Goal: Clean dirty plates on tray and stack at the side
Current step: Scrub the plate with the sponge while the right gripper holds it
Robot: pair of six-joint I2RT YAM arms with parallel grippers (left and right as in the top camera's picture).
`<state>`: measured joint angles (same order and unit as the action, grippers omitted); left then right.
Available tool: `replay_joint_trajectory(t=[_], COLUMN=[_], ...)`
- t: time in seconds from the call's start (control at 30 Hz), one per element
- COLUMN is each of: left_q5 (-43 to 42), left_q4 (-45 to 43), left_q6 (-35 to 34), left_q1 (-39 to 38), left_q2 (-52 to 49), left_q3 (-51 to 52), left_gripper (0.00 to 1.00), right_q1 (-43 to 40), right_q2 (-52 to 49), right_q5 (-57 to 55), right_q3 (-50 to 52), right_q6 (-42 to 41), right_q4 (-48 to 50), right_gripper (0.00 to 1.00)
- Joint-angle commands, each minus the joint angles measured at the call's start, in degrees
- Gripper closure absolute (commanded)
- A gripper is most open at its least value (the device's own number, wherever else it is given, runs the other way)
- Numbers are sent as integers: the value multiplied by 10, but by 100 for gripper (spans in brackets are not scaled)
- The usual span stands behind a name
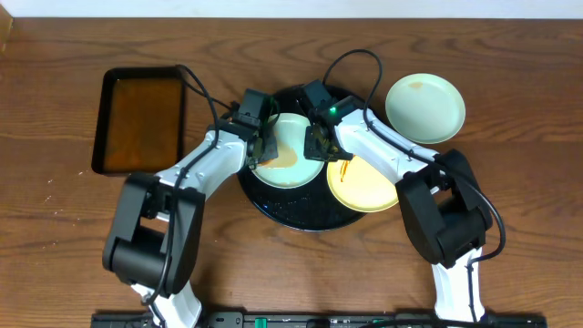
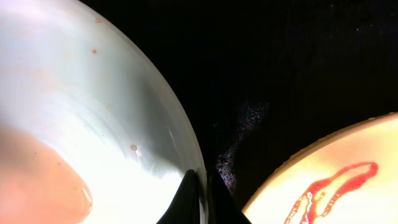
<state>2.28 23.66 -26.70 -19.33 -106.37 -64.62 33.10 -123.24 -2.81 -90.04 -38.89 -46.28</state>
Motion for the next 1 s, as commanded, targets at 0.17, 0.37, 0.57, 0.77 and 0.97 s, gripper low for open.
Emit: replay_joint_trajectory(t=[0.17, 0.37, 0.57, 0.77, 0.97], left_q5=[-11, -108, -107, -95, 26], left_q4=[-19, -54, -66, -42, 46], left_q6=[11, -49, -49, -49, -38], left_q1=[-6, -42, -65, -52, -21], left_q2=[90, 48, -16, -38, -35], left_q3=[2, 3, 3, 3, 3], left_gripper=[92, 92, 92, 93, 93], right_q1=[4, 4, 4, 4, 4], right_q2=[5, 5, 5, 5, 5], right_q5=[-42, -43, -42, -43, -43], right_q3=[8, 8, 8, 8, 8], right_q6=[-7, -7, -7, -7, -7], right_q4=[-3, -2, -3, -3, -4], right_gripper=[99, 99, 99, 99, 99])
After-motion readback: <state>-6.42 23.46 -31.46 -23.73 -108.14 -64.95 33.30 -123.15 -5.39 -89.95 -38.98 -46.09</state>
